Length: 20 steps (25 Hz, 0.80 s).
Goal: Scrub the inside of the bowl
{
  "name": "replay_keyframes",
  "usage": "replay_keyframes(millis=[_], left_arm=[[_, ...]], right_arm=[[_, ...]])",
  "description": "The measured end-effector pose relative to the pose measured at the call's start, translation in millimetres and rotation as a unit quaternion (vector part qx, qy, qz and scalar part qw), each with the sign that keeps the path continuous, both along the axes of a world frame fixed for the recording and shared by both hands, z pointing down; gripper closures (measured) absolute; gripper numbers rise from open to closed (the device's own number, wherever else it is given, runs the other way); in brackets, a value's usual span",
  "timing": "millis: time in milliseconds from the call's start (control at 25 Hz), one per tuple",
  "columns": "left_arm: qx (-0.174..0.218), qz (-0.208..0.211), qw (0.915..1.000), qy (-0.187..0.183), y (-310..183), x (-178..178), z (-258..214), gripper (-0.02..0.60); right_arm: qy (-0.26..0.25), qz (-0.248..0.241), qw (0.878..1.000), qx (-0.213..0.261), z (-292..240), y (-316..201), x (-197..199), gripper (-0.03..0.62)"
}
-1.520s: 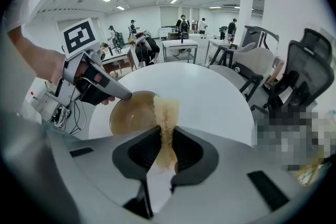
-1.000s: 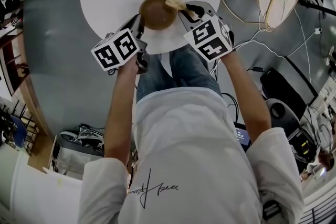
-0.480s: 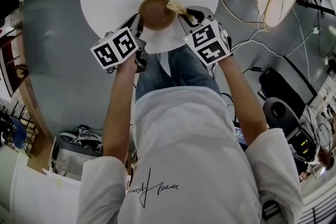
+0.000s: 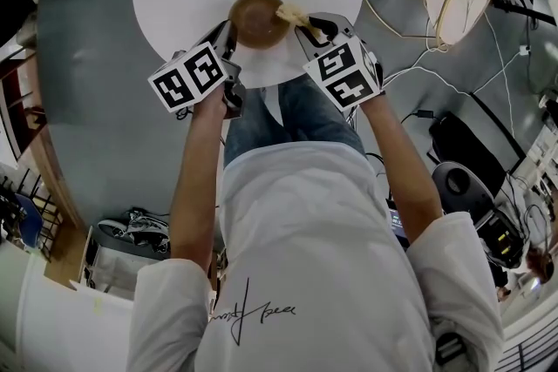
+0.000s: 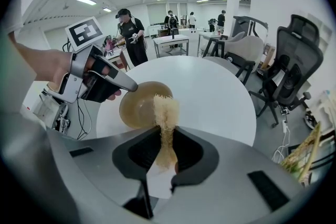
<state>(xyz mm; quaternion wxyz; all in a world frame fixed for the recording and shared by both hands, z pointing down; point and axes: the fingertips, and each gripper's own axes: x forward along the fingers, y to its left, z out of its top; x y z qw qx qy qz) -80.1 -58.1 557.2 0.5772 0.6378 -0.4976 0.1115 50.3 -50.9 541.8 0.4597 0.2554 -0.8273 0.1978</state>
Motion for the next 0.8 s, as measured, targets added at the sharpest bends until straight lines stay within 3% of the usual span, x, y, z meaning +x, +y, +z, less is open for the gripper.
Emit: replay_keyframes(millis=[800], left_arm=[[0.000, -0.013, 0.9997, 0.023, -3.6, -5.4, -3.2, 0.569]], right_arm=[[-0.019, 0.043, 0.998, -0.032, -0.6, 26.5, -5.9, 0.510]])
